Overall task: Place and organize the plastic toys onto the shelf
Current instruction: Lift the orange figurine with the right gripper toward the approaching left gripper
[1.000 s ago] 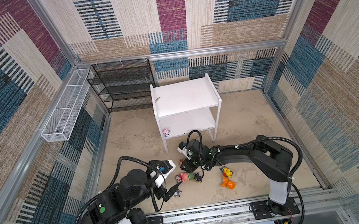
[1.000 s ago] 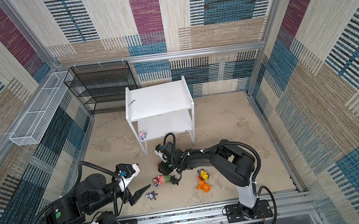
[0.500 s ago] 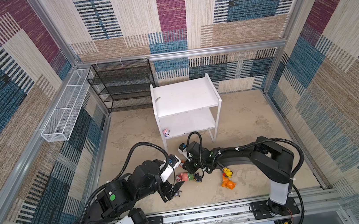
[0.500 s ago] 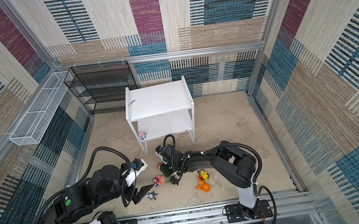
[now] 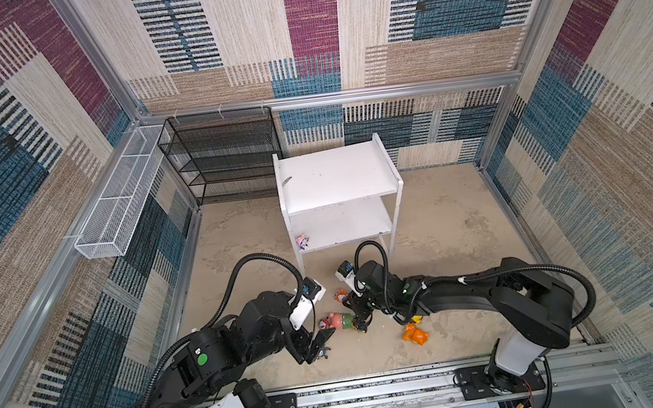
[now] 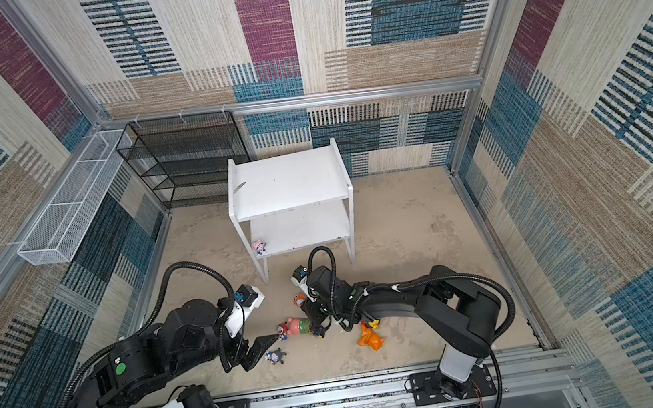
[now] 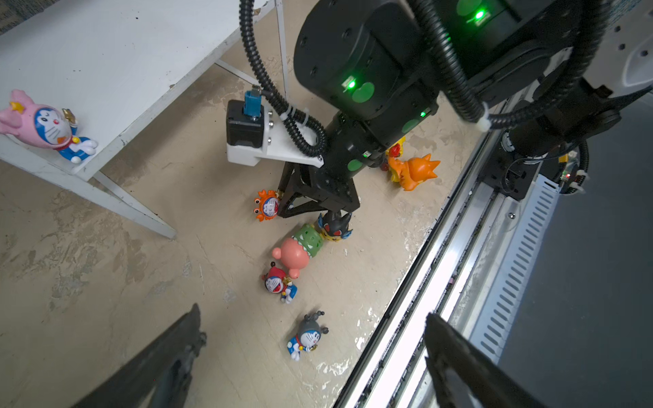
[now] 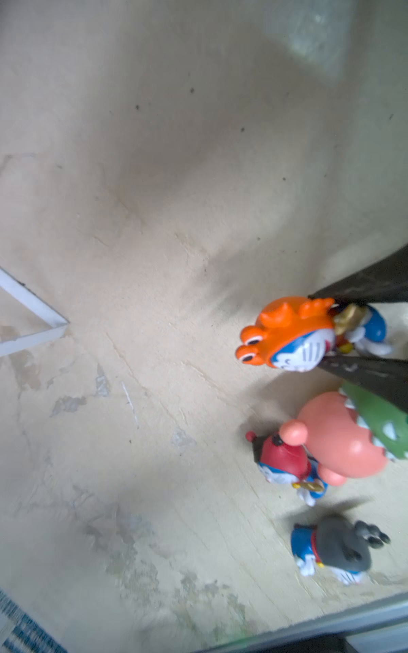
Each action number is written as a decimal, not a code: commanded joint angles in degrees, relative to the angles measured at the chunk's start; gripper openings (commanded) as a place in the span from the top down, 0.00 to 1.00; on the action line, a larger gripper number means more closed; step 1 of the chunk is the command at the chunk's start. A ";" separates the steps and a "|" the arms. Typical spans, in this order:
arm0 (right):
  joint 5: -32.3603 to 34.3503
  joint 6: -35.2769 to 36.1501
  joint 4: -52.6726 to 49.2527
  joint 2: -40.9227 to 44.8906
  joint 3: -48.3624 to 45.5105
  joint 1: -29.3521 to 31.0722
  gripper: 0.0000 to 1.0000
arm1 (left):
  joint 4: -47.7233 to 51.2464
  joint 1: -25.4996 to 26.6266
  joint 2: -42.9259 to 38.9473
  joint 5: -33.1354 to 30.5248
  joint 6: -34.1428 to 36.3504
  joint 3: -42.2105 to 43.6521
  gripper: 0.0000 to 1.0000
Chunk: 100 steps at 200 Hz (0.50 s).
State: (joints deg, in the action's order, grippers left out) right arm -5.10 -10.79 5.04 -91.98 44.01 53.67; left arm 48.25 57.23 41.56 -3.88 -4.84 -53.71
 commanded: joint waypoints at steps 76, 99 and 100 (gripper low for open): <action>-14.05 3.69 18.35 24.79 -16.07 0.11 0.83 | -15.17 0.01 1.94 7.39 -4.19 6.33 0.24; -17.39 3.93 20.15 28.13 -18.31 0.34 0.83 | -17.47 0.00 2.40 7.83 -4.82 7.35 0.22; -17.52 3.93 20.21 28.20 -18.33 0.41 0.83 | -17.56 -0.01 2.44 7.88 -4.82 7.37 0.22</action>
State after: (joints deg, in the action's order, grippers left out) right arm -16.93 -7.66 19.99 -66.17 27.18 53.74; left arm 36.34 57.28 43.72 2.04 -7.75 -47.00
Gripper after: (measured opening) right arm 0.246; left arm 0.764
